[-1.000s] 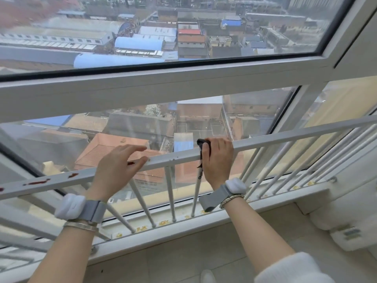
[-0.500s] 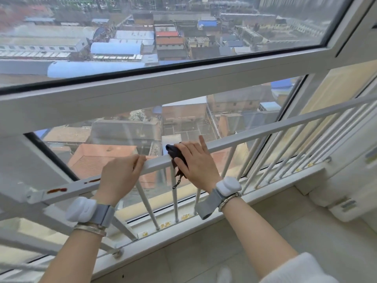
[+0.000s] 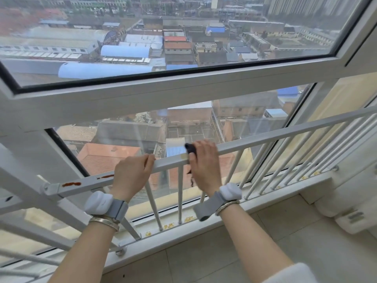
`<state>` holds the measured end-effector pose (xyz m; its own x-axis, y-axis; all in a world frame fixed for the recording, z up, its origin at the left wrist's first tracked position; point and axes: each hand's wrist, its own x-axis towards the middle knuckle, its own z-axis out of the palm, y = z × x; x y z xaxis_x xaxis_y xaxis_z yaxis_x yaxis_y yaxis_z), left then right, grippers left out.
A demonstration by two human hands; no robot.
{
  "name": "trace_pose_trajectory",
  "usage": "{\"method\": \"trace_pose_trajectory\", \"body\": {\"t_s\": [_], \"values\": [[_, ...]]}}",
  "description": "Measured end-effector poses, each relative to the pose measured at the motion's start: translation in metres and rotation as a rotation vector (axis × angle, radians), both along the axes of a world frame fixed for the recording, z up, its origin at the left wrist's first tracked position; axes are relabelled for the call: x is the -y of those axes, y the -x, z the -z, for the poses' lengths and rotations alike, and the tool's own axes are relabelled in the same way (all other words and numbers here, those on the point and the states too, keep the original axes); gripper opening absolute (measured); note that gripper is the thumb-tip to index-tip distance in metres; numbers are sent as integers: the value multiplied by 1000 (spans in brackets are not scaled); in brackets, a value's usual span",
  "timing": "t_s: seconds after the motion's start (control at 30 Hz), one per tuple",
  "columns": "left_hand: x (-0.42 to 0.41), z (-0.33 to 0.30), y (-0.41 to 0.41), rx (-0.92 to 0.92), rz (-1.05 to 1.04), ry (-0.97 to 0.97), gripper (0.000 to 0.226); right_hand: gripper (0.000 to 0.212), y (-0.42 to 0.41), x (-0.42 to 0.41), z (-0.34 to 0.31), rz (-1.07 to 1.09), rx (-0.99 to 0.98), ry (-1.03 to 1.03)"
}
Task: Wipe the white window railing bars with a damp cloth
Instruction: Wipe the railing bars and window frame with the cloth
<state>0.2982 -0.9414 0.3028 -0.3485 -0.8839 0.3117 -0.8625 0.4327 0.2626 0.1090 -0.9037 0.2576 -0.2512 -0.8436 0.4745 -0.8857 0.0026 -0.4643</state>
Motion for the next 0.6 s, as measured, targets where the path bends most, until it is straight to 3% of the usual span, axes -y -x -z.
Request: {"method": "trace_pose_trajectory", "body": {"t_s": [0.17, 0.27, 0.33, 0.47, 0.6], "values": [[-2, -2, 3, -143, -11, -35, 42, 44, -33, -12, -18, -397, 157, -72], [-6, -2, 15, -266, 52, -67, 37, 45, -1, -18, -18, -254, 209, -16], [-7, 0, 31, -193, 131, -68, 51, 45, 24, -18, -14, -104, 132, -35], [-9, 17, 73, 213, 135, -41, 73, 48, 50, -16, -7, -52, -56, -86], [-6, 23, 89, 279, 72, 47, 61, 48, 50, -14, -3, -46, -73, -61]]}}
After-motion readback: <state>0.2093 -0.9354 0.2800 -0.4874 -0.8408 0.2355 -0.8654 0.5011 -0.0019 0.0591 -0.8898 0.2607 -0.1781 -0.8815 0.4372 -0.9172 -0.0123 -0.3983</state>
